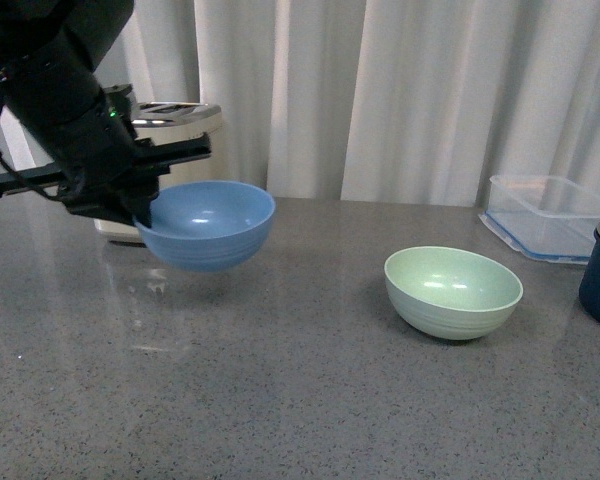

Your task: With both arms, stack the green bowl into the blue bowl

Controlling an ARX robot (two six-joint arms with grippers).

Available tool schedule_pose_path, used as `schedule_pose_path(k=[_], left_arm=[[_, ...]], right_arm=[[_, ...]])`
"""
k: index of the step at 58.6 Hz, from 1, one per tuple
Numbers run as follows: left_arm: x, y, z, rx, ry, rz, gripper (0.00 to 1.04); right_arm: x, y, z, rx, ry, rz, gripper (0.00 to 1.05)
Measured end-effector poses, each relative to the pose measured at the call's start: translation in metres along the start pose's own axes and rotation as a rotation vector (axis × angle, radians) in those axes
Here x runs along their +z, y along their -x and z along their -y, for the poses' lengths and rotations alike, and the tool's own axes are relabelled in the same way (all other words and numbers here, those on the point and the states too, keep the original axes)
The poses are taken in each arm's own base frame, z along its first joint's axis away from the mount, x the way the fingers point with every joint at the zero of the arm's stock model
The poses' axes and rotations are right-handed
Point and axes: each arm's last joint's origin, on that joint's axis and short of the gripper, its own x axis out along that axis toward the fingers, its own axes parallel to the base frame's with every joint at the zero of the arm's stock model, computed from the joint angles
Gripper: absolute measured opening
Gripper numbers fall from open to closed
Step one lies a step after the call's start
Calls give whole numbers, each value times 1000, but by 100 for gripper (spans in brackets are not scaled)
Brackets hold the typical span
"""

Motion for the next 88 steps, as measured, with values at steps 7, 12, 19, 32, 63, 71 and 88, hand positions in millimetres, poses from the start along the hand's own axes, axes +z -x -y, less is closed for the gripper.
schedule_pose_path(k=[7,12,19,32,63,71,88], left_arm=[[0,1,25,-40,-28,10,3],[-6,-7,44,-58,-50,-3,3],[-20,-23,60,-61,-71,-45,3],[-33,-36,71,-61,-86,-72,3],[-46,-45,83,-54,-116,-92,3],[-46,-45,83,-56,-114,-94,22],[-44,-41,81,-85,-105,-96,66]], right_arm=[[0,0,0,0,0,0,95],[0,0,0,0,0,0,95],[0,0,0,0,0,0,95],[0,0,0,0,0,0,95],[0,0,0,0,0,0,95],[0,0,0,0,0,0,95],[0,0,0,0,0,0,95]])
